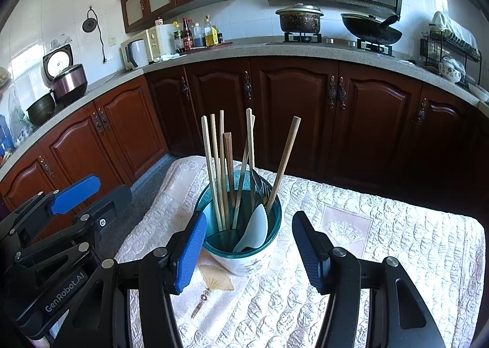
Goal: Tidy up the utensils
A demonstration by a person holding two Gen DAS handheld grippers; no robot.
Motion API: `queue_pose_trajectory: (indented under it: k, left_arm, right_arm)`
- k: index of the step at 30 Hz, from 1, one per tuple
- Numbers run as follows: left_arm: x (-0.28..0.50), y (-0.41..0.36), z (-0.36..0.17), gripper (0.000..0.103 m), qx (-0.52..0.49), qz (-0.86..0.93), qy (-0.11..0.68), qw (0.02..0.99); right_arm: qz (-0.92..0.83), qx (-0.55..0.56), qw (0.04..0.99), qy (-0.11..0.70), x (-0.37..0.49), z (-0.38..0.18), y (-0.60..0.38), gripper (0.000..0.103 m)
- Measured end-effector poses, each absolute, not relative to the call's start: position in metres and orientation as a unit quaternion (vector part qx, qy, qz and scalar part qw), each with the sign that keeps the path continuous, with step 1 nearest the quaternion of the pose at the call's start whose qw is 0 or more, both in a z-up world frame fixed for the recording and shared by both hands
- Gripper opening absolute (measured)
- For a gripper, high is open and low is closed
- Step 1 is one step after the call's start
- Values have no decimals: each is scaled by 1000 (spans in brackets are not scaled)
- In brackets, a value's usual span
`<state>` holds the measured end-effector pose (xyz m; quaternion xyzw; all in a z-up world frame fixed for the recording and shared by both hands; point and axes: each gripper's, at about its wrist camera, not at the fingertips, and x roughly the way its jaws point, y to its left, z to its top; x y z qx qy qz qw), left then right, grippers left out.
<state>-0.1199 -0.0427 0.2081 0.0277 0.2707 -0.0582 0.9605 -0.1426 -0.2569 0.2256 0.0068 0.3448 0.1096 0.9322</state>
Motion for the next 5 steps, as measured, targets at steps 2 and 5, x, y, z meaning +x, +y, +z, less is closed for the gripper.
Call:
queue_pose_trajectory:
  k: [2,5]
  left_arm:
    - [-121,-43,207,46,30,-60,268,961]
    - [-121,-43,206,46,29,-61,270,961]
  right_arm:
    - [111,8,932,346,-143,224,-258,56]
    - [107,12,932,345,-145,218,-266,56]
